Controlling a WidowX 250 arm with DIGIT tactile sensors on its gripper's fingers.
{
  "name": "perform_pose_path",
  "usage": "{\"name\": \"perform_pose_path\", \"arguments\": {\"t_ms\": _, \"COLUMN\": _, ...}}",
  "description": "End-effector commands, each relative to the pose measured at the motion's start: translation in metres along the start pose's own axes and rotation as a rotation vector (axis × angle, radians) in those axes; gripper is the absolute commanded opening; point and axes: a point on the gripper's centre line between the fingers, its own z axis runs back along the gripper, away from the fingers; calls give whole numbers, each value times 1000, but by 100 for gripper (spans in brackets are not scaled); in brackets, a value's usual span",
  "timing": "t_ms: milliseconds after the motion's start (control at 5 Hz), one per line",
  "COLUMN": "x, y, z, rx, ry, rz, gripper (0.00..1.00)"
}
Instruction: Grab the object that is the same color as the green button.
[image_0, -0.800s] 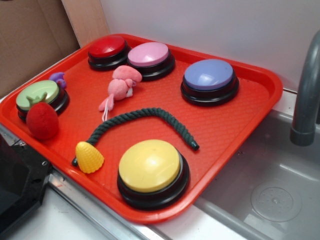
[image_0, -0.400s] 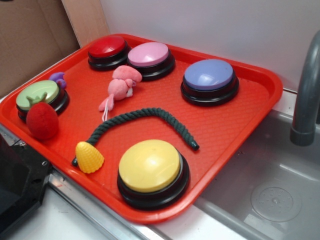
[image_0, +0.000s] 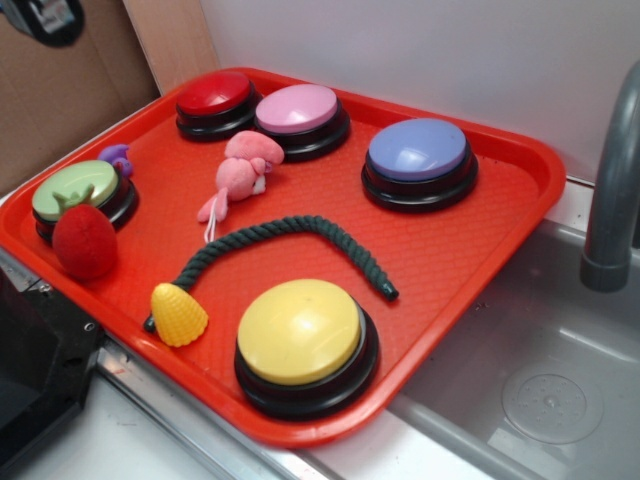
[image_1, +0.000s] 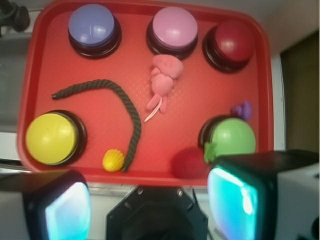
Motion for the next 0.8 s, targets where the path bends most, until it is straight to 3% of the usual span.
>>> {"name": "perform_pose_path", "arguments": {"t_ms": 0, "x": 44, "y": -12, "z": -40, "rx": -18, "ry": -119, "rz": -360, "gripper": 100}}
{"name": "perform_pose_path", "arguments": {"t_ms": 200, "x": 57, "y": -17, "z": -60, "rx": -94, "ry": -128, "rz": -471, "gripper": 100}}
{"name": "perform_pose_path", "arguments": {"t_ms": 400, "x": 67, "y": -28, "z": -87, "rx": -60, "ry": -92, "rz": -511, "gripper": 100}}
{"name": "perform_pose_path", "arguments": {"t_ms": 600, "x": 76, "y": -39, "z": -118, "rx": -110, "ry": -54, "rz": -600, "gripper": 100}}
